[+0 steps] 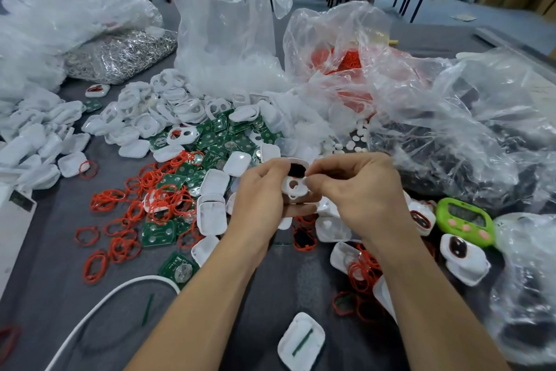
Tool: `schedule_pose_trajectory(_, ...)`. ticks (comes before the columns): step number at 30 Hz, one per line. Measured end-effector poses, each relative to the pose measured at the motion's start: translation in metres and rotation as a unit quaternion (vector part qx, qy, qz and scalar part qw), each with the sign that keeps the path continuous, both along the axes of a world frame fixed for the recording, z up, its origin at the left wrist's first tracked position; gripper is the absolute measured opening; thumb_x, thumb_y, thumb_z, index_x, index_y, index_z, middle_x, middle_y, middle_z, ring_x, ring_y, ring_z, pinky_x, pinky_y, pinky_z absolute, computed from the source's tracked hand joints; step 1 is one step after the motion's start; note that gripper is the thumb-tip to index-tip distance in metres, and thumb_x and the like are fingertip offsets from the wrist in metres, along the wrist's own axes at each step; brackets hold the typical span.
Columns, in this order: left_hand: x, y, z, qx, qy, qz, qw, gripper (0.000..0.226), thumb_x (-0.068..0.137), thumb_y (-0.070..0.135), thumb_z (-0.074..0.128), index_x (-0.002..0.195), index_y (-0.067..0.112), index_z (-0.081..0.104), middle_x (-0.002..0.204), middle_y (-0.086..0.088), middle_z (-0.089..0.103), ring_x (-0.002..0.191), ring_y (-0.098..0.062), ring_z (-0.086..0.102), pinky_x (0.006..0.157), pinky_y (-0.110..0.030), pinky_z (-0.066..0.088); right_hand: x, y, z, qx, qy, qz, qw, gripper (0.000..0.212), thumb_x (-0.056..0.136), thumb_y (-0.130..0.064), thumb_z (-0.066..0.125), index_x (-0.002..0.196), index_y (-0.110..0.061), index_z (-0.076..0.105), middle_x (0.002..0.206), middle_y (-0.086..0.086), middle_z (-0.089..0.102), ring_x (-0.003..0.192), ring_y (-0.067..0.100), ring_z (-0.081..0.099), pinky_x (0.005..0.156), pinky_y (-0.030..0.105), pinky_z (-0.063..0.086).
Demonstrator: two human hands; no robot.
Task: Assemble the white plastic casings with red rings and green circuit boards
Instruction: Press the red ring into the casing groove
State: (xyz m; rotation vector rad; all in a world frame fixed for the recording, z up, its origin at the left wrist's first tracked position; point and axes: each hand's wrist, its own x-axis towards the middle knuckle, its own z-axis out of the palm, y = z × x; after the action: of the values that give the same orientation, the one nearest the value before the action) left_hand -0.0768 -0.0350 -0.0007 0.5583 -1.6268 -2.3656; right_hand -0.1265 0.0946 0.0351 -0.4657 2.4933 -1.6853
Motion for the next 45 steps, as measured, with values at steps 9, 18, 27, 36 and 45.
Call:
schedule_pose_trajectory(9,0.0,0.003,-0.003,-0.011,0.014,-0.038,0.999,0.047,0.107,0.018,0.036,0.094,0.021,0.082,0.095,-0.011,0.08,0.084,-0.021,0.077,0.07,-0.035,0.062,0.005,-0.006,-0.009,0.078,0.069,-0.016,0.994,0.02,0.08,-0.014,0.081,0.072,-0.032,0.08,0.066,-0.017,0.07,0.069,-0.007,0.064,0.06,0.005,0.044)
schedule_pose_trajectory(18,0.0,0.003,0.0,0.013,0.008,-0.053,0.998,0.049,0.107,0.01,0.039,0.082,0.01,0.081,0.09,-0.016,0.079,0.079,-0.021,0.077,0.066,-0.031,0.061,0.004,-0.013,-0.016,0.088,0.091,-0.084,0.988,0.01,0.076,-0.019,0.085,0.074,-0.029,0.083,0.065,-0.015,0.071,0.069,0.0,0.066,0.059,0.01,0.047)
schedule_pose_trajectory(27,0.001,0.005,0.001,0.05,0.02,-0.036,0.998,0.054,0.106,0.007,0.039,0.07,0.01,0.08,0.075,-0.011,0.075,0.073,-0.02,0.075,0.067,-0.034,0.062,0.001,-0.011,-0.014,0.057,0.037,-0.071,0.995,0.016,0.072,-0.02,0.088,0.064,-0.03,0.079,0.058,-0.016,0.069,0.056,0.002,0.064,0.053,0.014,0.049)
schedule_pose_trajectory(36,0.004,0.009,0.002,0.06,0.029,-0.052,0.996,0.038,0.105,0.005,0.041,0.089,0.002,0.075,0.078,-0.011,0.077,0.072,-0.016,0.075,0.063,-0.027,0.06,0.001,-0.008,-0.012,0.107,0.101,-0.074,0.986,0.019,0.065,-0.025,0.093,0.059,-0.029,0.075,0.053,-0.024,0.062,0.054,-0.001,0.058,0.051,0.011,0.042)
schedule_pose_trajectory(45,0.003,0.005,-0.001,0.04,0.064,-0.087,0.993,0.038,0.074,-0.001,0.049,0.091,0.008,0.081,0.077,-0.005,0.075,0.067,-0.012,0.071,0.073,-0.034,0.063,-0.004,-0.005,-0.011,0.091,0.04,-0.103,0.99,0.032,0.063,-0.042,0.094,0.064,-0.024,0.067,0.054,-0.019,0.062,0.052,-0.001,0.057,0.051,0.014,0.039)
